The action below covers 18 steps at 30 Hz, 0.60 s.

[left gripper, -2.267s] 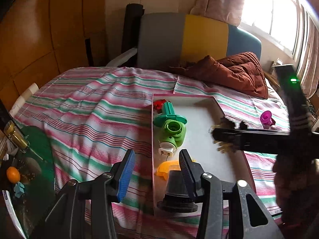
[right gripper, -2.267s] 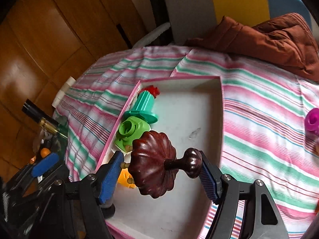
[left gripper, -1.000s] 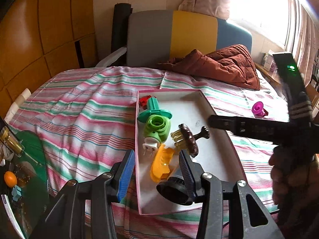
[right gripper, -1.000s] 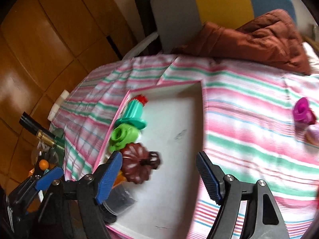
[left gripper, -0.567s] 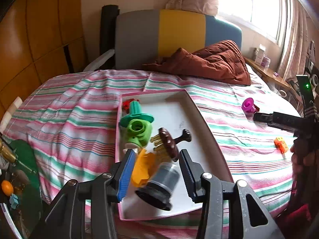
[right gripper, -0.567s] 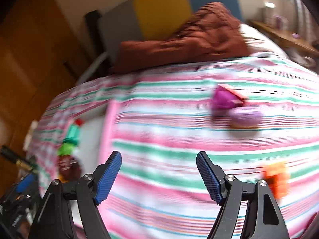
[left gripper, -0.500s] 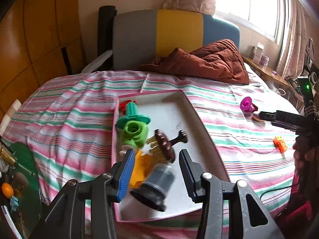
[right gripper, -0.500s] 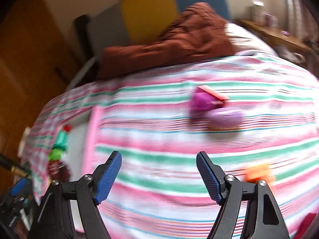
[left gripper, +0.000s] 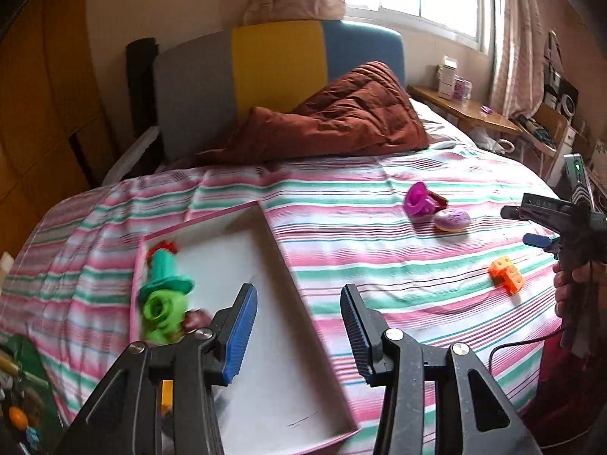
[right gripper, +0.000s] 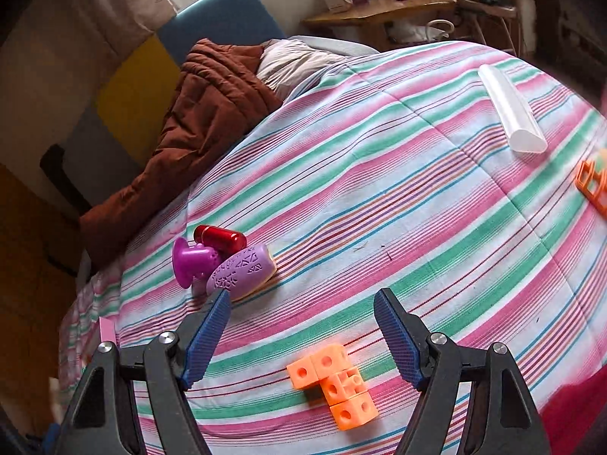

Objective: Organize rigid objects
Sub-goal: 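Move both open grippers back toward the magenta cup and purple egg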

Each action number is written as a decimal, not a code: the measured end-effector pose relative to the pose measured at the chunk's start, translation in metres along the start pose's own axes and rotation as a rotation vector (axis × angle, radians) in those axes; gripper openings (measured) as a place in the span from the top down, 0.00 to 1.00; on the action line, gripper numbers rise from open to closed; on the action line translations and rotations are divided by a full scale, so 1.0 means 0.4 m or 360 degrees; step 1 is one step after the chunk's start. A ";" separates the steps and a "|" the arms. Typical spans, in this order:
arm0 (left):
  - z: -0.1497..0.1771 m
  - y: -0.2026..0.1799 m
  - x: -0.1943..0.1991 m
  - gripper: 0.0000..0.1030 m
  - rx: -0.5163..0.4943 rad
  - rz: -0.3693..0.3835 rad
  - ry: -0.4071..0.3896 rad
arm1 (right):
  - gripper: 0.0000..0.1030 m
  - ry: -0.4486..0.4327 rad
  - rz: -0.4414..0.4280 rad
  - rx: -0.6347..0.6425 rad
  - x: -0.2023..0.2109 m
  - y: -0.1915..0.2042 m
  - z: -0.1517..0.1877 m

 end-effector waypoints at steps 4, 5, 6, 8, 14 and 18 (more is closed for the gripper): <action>-0.012 -0.052 -0.019 0.55 -0.0059 0.0025 0.0009 | 0.22 0.0000 -0.0023 -0.0018 0.003 0.004 -0.004; -0.015 -0.063 -0.024 0.55 -0.0070 0.0032 0.0011 | 0.22 0.0004 -0.0032 -0.0030 0.003 0.003 -0.007; -0.017 -0.073 -0.029 0.55 -0.0080 0.0041 0.0017 | 0.22 0.0007 -0.0036 -0.0037 0.003 0.002 -0.008; -0.020 -0.090 -0.034 0.55 -0.0103 0.0053 0.0021 | 0.22 0.0008 -0.0042 -0.0053 0.001 0.001 -0.008; -0.036 -0.125 -0.053 0.55 -0.0147 0.0076 0.0021 | 0.22 0.0002 -0.0054 -0.0070 0.009 -0.003 -0.005; -0.044 -0.149 -0.069 0.55 -0.0177 0.0096 0.0028 | 0.22 0.0013 -0.0062 -0.0077 0.007 -0.003 -0.005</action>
Point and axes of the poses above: each gripper's, at about its wrist camera, not at the fingertips, and x roughly against the way its jaws point, y to its left, z to its underside, the point moved 4 cm from there along -x, roughly the way its jaws point, and after that the axes turned 2 degrees about x, right-handed, at the moved point
